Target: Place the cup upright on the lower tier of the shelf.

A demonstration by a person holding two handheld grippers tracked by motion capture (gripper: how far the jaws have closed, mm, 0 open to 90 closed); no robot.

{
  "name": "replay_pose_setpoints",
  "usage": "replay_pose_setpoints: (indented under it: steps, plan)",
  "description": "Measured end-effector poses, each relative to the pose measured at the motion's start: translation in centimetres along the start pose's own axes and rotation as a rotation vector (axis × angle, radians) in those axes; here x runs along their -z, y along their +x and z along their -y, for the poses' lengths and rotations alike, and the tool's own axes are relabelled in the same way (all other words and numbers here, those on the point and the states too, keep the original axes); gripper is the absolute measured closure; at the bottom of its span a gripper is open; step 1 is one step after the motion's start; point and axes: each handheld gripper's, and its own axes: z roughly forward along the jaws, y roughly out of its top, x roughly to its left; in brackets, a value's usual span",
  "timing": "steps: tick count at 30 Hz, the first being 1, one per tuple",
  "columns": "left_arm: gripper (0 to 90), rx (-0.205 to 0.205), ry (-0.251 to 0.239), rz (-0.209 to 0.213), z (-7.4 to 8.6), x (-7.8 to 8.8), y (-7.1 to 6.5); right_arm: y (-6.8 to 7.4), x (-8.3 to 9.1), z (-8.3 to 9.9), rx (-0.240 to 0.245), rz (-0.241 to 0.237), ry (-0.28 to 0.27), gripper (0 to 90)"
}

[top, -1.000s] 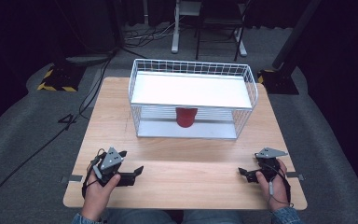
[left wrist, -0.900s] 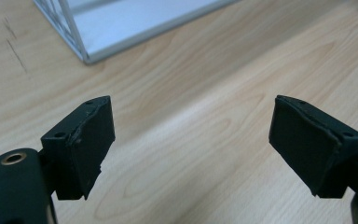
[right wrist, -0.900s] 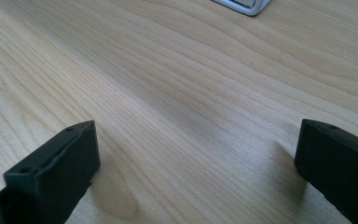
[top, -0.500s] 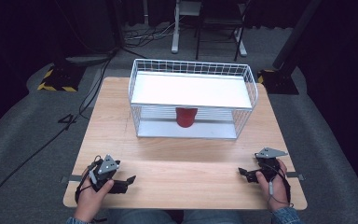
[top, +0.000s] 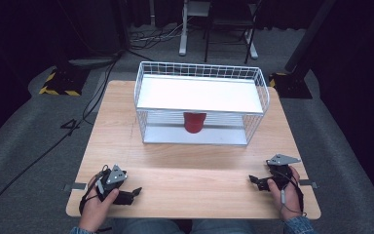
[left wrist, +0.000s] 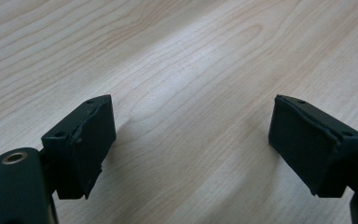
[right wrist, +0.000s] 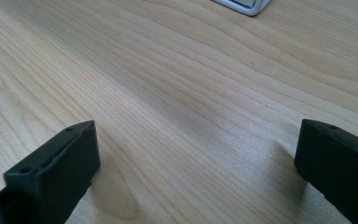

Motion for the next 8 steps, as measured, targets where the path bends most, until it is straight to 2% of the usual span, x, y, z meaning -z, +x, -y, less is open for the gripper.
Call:
replay_pose_setpoints:
  steps: [8]
  plan:
    - [14.2, 0.018, 0.003, -0.015, 0.02, 0.0, 0.09, 0.0, 0.0, 0.0, 0.001, 0.0, -0.001, 0.4]
